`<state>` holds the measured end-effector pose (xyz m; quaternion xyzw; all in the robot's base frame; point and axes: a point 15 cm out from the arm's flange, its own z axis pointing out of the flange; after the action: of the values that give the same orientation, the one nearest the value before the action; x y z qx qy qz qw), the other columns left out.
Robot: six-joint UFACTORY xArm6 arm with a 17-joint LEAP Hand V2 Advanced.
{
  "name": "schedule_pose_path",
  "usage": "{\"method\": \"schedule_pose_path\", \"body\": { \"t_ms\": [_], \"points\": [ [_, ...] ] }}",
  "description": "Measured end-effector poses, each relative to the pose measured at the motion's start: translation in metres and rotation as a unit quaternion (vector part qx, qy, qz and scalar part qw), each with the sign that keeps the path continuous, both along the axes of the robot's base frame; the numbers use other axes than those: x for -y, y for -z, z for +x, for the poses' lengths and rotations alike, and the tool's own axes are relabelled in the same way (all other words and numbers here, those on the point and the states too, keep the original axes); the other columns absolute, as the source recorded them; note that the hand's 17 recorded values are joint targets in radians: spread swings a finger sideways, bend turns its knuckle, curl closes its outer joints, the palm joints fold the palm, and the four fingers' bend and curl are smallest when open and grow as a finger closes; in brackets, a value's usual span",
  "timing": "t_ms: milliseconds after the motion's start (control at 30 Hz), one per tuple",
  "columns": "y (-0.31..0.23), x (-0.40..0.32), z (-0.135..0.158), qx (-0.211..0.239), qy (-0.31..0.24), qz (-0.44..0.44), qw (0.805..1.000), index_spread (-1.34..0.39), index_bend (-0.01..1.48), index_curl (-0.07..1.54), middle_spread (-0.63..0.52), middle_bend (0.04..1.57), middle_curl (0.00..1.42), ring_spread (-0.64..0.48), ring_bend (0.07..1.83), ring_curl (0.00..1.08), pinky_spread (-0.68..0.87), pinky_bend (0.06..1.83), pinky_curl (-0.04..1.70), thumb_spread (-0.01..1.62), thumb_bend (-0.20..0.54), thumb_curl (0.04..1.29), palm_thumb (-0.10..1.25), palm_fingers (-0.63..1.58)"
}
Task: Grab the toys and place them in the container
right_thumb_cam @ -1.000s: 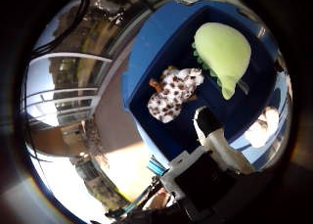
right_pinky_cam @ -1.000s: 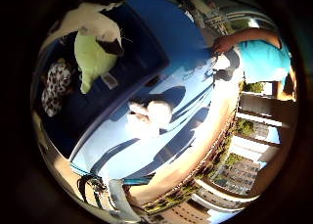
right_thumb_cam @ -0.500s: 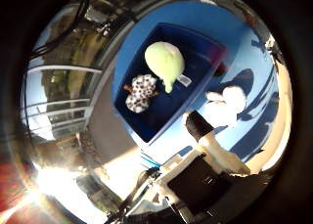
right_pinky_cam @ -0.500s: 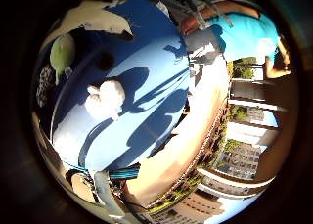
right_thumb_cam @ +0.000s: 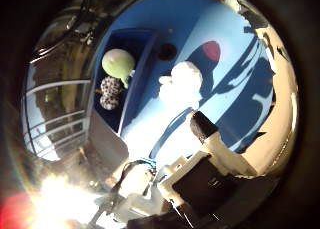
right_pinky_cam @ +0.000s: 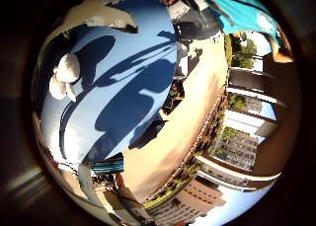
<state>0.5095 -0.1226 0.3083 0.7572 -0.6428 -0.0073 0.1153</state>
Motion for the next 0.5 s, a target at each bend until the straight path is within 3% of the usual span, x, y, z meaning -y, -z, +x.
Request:
{"method": "schedule_pose_path", "body": {
  "t_ms": [133,400,500],
  "points": [
    [0.031,-0.002,-0.005,-0.028,-0.008,0.006,1.0,-0.09,0.15,0.21,0.13,0.19,0.37,0.28,0.49,0.3,0.47,0.78,0.25,1.04,-0.032,0.33,0.63,0.05],
    [0.098,-0.021,-0.002,-0.032,-0.047,0.012,0.998,-0.11,0.17,0.22,0.09,0.18,0.36,0.26,0.47,0.3,0.46,0.75,0.23,1.05,-0.028,0.33,0.64,0.06],
    [0.129,-0.03,-0.005,-0.052,-0.06,0.015,0.997,-0.12,0.19,0.24,0.04,0.18,0.36,0.25,0.45,0.29,0.45,0.73,0.22,1.04,-0.026,0.34,0.66,0.09]
  ]
}}
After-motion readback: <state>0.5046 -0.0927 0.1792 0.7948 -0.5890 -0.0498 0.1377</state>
